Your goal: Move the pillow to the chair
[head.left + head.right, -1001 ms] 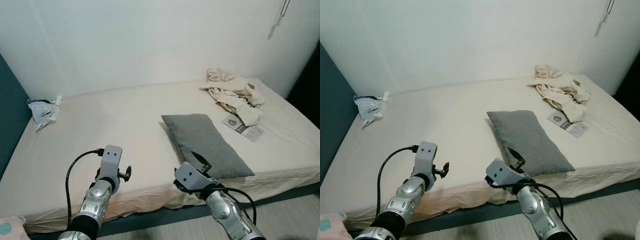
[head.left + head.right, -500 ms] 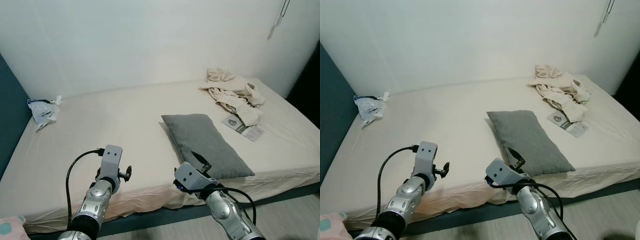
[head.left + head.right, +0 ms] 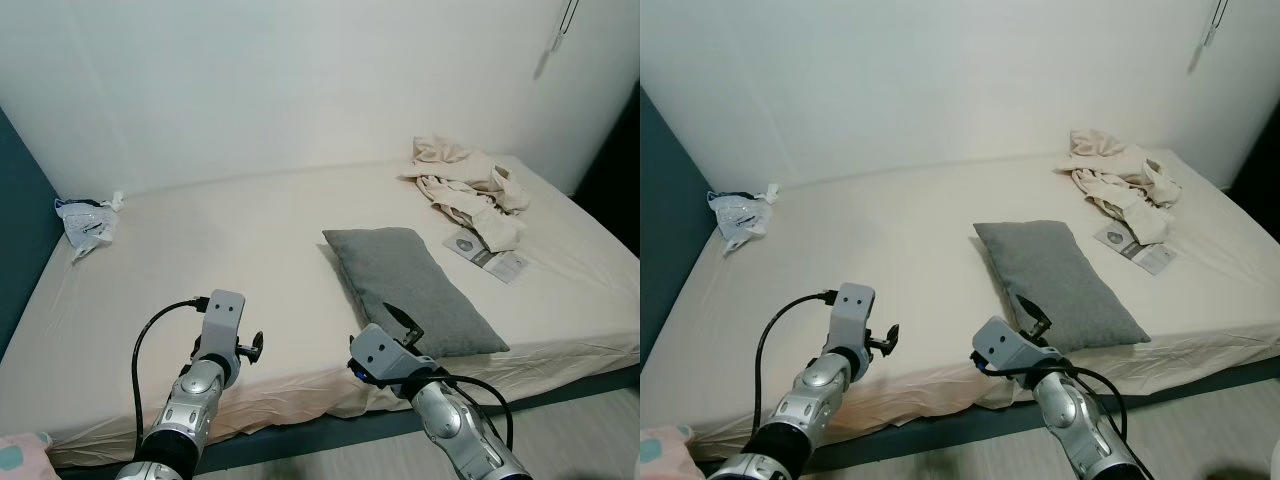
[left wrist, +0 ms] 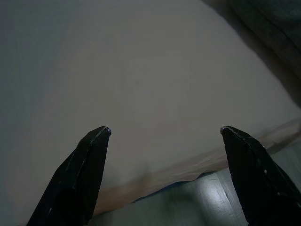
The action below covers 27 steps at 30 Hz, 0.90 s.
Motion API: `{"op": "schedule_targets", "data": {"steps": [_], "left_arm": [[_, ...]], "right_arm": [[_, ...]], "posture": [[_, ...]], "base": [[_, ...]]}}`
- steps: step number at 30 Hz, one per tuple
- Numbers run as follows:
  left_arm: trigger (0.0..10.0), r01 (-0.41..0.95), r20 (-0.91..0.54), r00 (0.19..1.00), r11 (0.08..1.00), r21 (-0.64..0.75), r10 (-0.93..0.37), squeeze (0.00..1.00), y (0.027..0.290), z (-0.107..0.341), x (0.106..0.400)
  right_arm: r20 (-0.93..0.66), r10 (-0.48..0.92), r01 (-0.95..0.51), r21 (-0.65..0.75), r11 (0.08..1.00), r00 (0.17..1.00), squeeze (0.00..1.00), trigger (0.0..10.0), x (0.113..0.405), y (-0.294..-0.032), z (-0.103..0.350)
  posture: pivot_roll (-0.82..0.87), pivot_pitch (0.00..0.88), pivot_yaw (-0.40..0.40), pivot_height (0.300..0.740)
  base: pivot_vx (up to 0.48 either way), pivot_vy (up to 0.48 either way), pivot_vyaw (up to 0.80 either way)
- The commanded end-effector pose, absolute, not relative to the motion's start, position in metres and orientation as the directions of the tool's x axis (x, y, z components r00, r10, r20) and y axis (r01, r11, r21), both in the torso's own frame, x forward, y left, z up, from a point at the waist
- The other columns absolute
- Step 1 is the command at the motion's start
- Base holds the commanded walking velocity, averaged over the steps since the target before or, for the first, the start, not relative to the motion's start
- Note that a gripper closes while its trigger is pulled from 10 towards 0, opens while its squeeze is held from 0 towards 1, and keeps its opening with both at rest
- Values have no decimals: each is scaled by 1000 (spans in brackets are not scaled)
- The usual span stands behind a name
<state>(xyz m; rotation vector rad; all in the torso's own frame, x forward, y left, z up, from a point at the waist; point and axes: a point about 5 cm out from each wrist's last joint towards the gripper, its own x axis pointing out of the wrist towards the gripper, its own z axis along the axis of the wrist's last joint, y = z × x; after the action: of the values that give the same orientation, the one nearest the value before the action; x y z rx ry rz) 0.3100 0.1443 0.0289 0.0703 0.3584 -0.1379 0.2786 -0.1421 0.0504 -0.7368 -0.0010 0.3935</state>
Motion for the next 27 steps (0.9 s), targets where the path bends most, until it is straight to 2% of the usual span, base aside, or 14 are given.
{"op": "schedule_targets", "data": {"steps": [1, 27], "left_arm": [[10000, 145, -367, 922, 989, 34, -122, 0, 144, 26, 309], [10000, 142, -371, 921, 989, 36, -119, 0, 146, 24, 307]], "right_arm": [[-129, 347, -345, -643, 683, 929, 0, 10000, 277, -142, 50], [-133, 349, -349, -646, 679, 927, 0, 10000, 277, -142, 49]], "posture": [[-86, 57, 44, 740], [-89, 42, 37, 740]], "base": [[0, 0, 0], [0, 0, 0]]}}
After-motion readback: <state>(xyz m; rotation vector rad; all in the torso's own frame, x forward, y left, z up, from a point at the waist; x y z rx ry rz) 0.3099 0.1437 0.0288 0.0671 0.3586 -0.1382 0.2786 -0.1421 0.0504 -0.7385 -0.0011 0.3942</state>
